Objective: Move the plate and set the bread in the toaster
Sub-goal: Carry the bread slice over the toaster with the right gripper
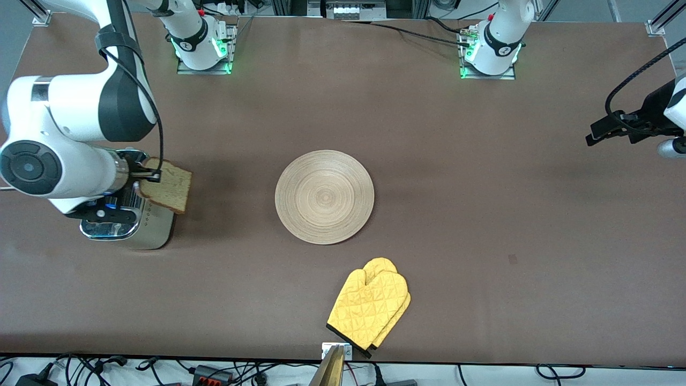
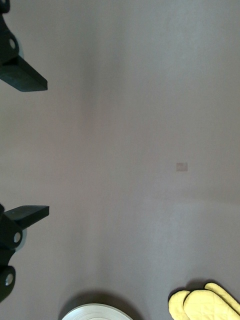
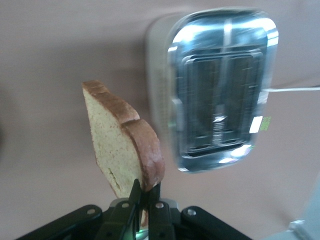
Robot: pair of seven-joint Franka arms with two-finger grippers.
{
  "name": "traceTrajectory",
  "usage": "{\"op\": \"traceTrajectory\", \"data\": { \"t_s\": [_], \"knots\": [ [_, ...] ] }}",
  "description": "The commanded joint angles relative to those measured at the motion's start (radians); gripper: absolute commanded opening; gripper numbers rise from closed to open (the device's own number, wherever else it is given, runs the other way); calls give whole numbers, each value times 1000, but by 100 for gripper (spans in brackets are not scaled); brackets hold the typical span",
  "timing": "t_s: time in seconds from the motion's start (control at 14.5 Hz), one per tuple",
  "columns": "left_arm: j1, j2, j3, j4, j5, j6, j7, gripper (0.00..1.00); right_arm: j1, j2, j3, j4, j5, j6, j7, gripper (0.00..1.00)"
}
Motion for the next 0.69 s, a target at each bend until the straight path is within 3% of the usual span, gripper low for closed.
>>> {"op": "traceTrajectory", "data": {
  "t_s": [0.0,0.21,0.62],
  "knots": [
    [-4,-22,-7,-21,-1,13,-6,100,4,-11,-30,24,-123,-29,-117,0],
    [-15,-25,-6,-17,8,14,-1,100,5,-11,-85,24,-164,-29,-217,0],
    [-44,-32,-9,-15,46,-19,14,100,-2,1,-90,-26,-235,13,-215,0]
  ]
}}
